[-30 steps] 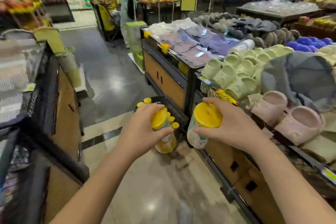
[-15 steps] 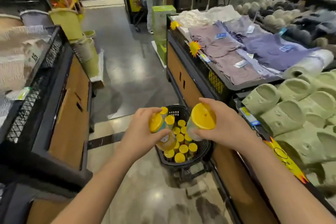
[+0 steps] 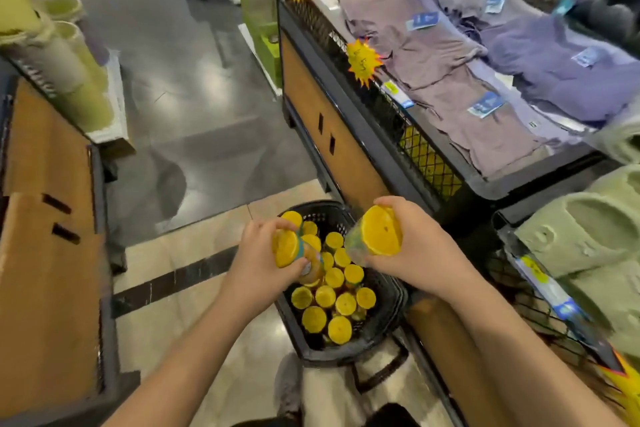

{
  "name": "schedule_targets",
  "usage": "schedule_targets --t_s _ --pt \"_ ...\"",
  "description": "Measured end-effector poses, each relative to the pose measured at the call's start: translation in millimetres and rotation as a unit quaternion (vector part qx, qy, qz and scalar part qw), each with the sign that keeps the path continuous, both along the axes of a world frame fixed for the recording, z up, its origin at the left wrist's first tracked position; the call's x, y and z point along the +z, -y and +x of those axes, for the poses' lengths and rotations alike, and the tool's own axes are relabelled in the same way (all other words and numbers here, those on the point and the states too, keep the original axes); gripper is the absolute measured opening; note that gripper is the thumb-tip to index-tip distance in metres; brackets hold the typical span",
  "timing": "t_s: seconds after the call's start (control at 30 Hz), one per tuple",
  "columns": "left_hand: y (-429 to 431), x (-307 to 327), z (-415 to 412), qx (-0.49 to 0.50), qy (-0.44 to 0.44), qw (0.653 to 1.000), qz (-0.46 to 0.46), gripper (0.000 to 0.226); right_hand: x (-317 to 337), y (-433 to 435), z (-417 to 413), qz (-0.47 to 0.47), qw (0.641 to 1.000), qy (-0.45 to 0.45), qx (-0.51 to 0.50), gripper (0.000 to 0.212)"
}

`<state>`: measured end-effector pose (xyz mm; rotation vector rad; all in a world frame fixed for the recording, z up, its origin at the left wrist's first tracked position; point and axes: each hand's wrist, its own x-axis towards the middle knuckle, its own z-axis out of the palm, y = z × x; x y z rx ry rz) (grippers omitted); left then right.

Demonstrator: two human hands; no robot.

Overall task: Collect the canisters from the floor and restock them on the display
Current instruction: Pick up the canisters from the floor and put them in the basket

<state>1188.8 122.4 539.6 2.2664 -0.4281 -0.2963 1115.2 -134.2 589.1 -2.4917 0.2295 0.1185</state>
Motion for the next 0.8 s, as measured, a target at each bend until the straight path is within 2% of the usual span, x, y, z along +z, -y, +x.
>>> schedule_targets --t_s 0.23,0.5,0.57,0.67,0.8 --pt "30.8 -106.8 53.2 -0.015 -0.054 0.998 0.021 0.056 -96.3 26.8 77.5 0.022 0.998 -0.045 -0.035 0.086" --pt "71.3 -273.6 75.3 -0.084 -0.043 0.992 0.087 0.055 -239.5 60.2 122.0 0.013 0.998 -0.059 -0.024 0.081" --pt "79.4 -296.3 77.0 -0.097 -0.005 0.987 0.125 0.056 -265.4 64.6 124.5 0.016 0.998 -0.065 -0.021 0.077" --pt "91.3 -312.6 78.6 -0.135 0.050 0.981 0.127 0.058 -295.3 68.8 125.7 0.035 0.997 -0.071 -0.023 0.070" --pt "94.7 -317.7 79.8 -0.120 0.052 0.981 0.142 0.057 -314.6 71.2 126.2 0.026 0.996 -0.078 -0.018 0.075"
